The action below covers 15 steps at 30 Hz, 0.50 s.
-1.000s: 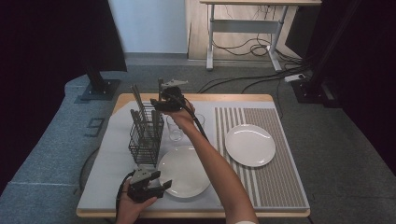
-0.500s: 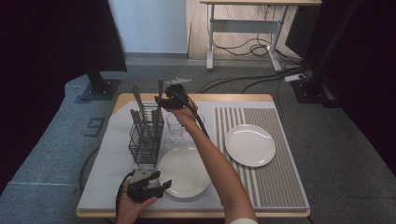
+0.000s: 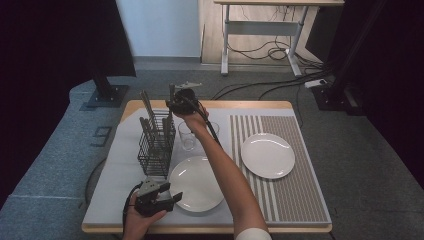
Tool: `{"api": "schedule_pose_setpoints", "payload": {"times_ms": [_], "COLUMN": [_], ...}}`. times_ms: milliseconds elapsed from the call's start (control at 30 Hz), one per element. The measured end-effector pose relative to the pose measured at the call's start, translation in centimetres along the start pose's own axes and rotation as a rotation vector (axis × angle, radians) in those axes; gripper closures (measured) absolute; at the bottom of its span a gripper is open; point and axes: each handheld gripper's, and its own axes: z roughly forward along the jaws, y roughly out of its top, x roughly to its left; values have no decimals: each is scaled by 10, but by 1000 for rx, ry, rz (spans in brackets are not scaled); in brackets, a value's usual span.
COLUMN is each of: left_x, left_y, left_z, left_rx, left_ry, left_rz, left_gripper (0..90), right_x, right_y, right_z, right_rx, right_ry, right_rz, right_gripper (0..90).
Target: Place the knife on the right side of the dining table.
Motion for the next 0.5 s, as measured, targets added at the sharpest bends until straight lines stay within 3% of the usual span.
{"api": "schedule_pose_setpoints", "payload": {"times_ms": [100, 267, 500], "left_x": [0, 0, -1], "left_y": [0, 0, 0], "left_z": [-1, 0, 0], "left_rx": [-1, -2, 0], "left_ry": [2, 2, 2], "left_rz": [-2, 0, 2], "left_gripper": [360, 360, 360], "right_x": [-1, -4, -1], "right_y": [0, -1, -3], "right_z": [0, -3, -9], "right_rx": [4, 0, -19], "right_ry": [8, 42, 58], "right_rz": [-3, 29, 16], "right_gripper": [738, 761, 767]}}
